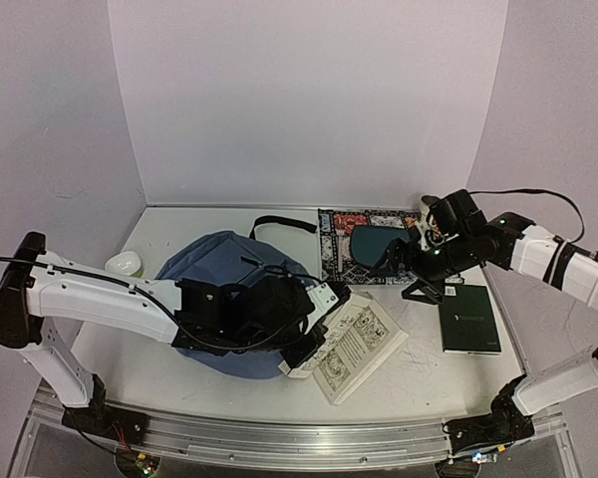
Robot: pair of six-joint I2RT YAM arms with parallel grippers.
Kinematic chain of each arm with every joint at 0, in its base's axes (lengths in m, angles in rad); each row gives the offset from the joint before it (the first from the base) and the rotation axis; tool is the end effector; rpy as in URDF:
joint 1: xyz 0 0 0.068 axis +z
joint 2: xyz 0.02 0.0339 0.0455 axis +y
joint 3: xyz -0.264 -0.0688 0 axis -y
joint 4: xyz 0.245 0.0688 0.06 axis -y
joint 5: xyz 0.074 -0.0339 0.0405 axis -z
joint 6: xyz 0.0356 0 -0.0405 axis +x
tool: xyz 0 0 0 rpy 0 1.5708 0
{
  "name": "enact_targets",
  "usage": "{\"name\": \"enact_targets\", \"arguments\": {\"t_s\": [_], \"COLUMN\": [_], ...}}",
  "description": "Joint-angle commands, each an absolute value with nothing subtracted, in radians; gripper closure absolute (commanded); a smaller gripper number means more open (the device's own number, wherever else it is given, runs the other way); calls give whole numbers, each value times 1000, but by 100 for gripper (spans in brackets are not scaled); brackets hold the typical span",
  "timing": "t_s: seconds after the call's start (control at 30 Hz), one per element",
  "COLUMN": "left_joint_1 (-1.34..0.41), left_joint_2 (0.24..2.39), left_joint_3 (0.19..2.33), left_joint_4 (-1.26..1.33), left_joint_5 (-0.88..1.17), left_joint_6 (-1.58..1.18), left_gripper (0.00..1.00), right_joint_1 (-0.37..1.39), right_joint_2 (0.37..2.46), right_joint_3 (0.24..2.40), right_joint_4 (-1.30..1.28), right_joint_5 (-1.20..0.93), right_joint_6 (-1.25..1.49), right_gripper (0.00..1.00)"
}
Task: Pack the student bag
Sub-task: Pass from the left arm to the right
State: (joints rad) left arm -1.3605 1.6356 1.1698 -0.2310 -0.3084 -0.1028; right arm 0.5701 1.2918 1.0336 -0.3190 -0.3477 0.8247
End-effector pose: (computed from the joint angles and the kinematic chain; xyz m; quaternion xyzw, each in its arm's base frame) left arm 0.0869 -0.3554 0.2513 0.4740 0.7622 -0.1759 0.4041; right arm 0.2372 0.1665 0.3041 0.0282 0.8693 0.4180 0.2622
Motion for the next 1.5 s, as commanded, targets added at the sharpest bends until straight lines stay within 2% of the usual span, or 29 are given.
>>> {"name": "enact_targets", "arguments": {"t_s": [0.0,0.27,0.43,0.63,0.73,0.9,1.23,1.47], "left_joint_1": [-1355,-1355,-1362,-1381,-1392,-1399,-1386,-1277], "left_joint_2": [1589,1614,1678,1738,1748,1735,1613,1481], "left_joint_3": [1185,1186,1200,1227,1234,1226,1179,1126], "left_joint_4": [-129,-86,-57,-37,-32,-32,-45,-57], "left_joint_5": [-292,-278,-270,-283,-283,-282,-367,-242], "left_joint_6": [-86,-100,-101,-90,-91,-110,-163,-264], "left_gripper": [100,100,100,100,100,87,51,31], "right_joint_1": [572,584,601,601,602,600,574,549], "right_joint_2": [1346,1402,1434,1458,1461,1445,1338,1243], "right_joint_3": [1042,978,944,962,976,995,1056,1123], "right_joint_4": [-323,-295,-262,-250,-251,-253,-298,-342], "right_joint_5": [-434,-543,-613,-660,-673,-676,-652,-601], "right_joint_6": [814,814,804,776,762,753,751,743], "right_gripper": [2,4,18,45,65,98,100,100]}}
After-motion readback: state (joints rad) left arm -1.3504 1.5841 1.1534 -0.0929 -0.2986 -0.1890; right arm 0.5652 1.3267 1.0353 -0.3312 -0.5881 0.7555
